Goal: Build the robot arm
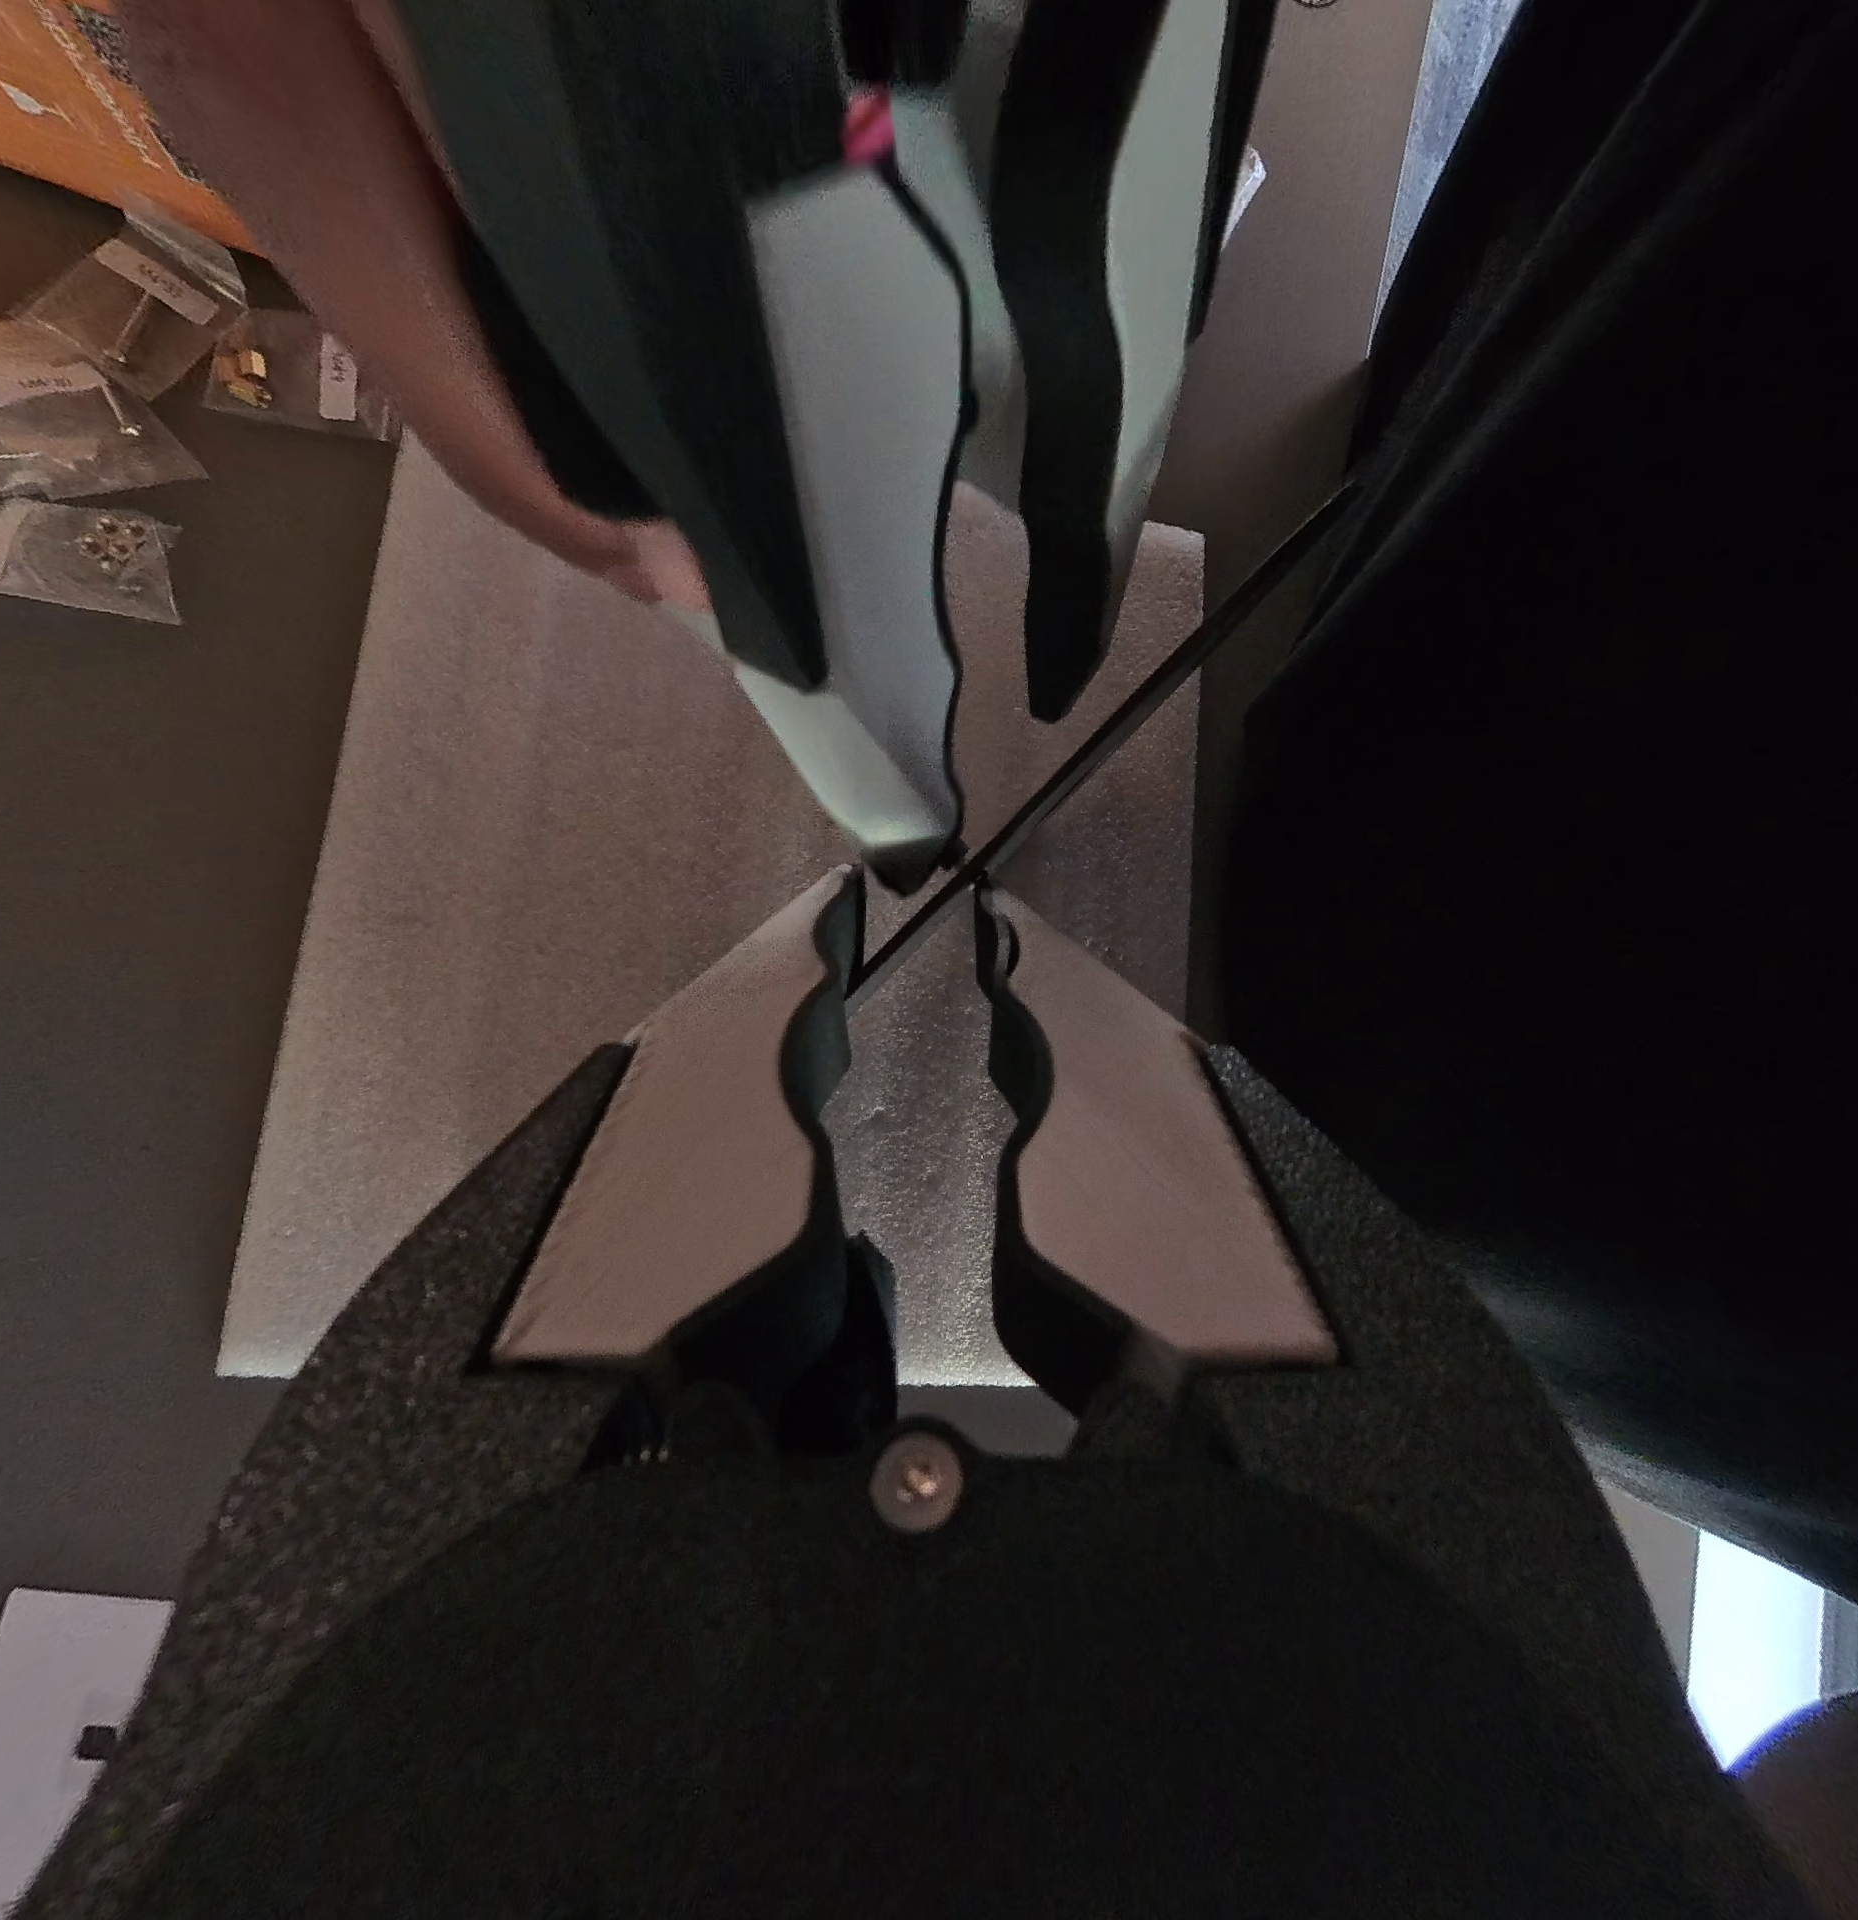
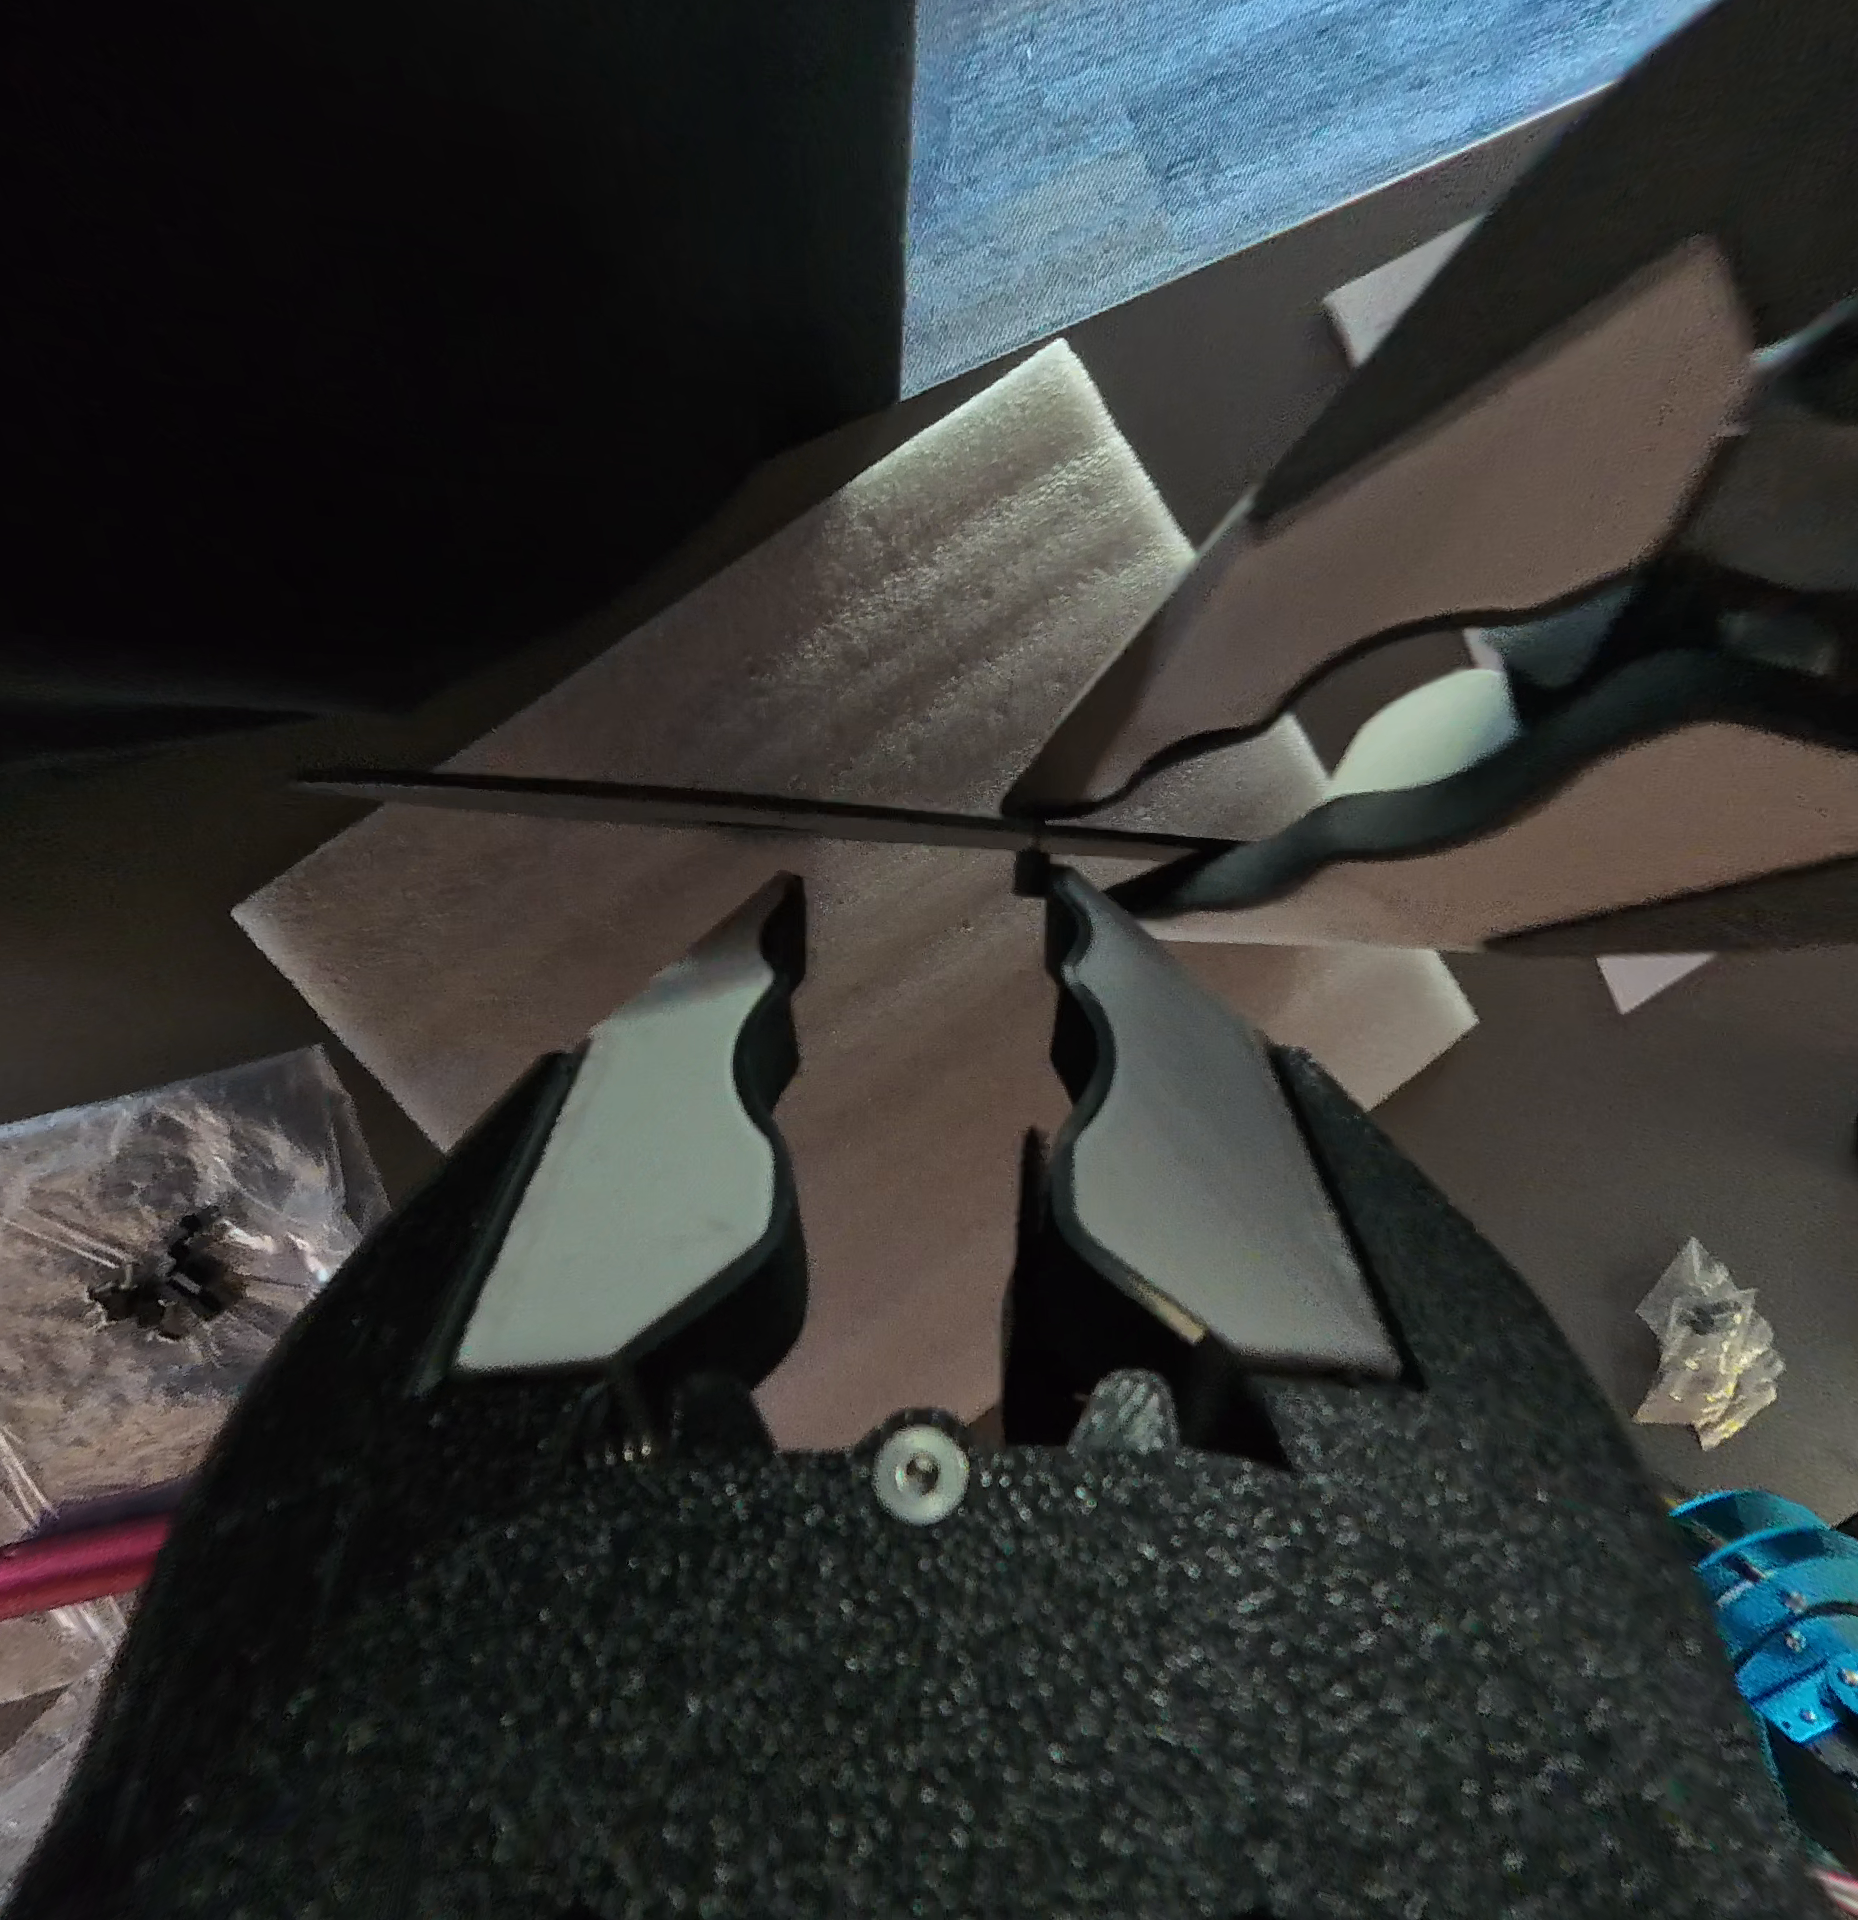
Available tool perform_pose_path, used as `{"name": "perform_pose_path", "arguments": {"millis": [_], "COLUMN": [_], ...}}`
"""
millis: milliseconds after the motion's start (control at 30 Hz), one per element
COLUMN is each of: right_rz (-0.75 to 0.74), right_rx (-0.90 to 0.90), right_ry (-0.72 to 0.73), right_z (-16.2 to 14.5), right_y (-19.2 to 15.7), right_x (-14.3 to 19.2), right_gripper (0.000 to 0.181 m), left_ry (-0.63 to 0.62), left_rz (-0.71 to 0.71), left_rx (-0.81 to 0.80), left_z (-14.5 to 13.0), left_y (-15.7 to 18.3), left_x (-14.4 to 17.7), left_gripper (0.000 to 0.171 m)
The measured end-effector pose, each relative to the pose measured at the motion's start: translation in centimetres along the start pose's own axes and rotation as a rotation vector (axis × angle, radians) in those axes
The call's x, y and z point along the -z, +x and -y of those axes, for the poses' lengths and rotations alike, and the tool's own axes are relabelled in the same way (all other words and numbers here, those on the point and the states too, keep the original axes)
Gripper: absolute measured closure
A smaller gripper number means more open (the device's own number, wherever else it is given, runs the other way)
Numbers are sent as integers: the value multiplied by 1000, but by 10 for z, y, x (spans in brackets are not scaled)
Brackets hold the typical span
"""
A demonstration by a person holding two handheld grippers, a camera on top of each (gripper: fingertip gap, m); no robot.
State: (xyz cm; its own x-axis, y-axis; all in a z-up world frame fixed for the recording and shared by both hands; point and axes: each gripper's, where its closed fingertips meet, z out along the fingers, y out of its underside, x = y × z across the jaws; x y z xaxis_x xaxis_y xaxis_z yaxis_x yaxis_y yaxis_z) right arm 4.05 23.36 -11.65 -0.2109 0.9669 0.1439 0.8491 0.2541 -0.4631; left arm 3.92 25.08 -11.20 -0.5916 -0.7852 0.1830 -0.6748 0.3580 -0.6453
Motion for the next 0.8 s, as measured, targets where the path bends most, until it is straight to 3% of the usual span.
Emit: {"name": "perform_pose_path", "arguments": {"millis": [33, 200, 333, 500, 600, 800], "right_rz": [1, -29, -6, -29, 3, -26], "right_rx": [9, -2, 10, -4, 1, -6], "right_ry": [-16, 21, -17, 17, -29, 6], "right_z": [-3, 6, -2, 5, -2, 4], "right_y": [-1, 6, -2, 4, -2, 4], "right_x": [-4, 13, -7, 10, -5, 13], "right_gripper": [133, 140, 131, 139, 130, 140], "left_ry": [-1, -2, -10, -4, -2, 4], "left_rz": [1, 0, -1, -1, 1, 2], "left_rx": [0, 0, -1, 0, -2, -1], "left_z": [0, -1, -1, -1, -1, -1], "left_y": [0, 1, 1, 1, 1, 1], "left_x": [0, 0, 1, 1, 0, 1], "left_gripper": [151, 151, 151, 151, 151, 151]}}
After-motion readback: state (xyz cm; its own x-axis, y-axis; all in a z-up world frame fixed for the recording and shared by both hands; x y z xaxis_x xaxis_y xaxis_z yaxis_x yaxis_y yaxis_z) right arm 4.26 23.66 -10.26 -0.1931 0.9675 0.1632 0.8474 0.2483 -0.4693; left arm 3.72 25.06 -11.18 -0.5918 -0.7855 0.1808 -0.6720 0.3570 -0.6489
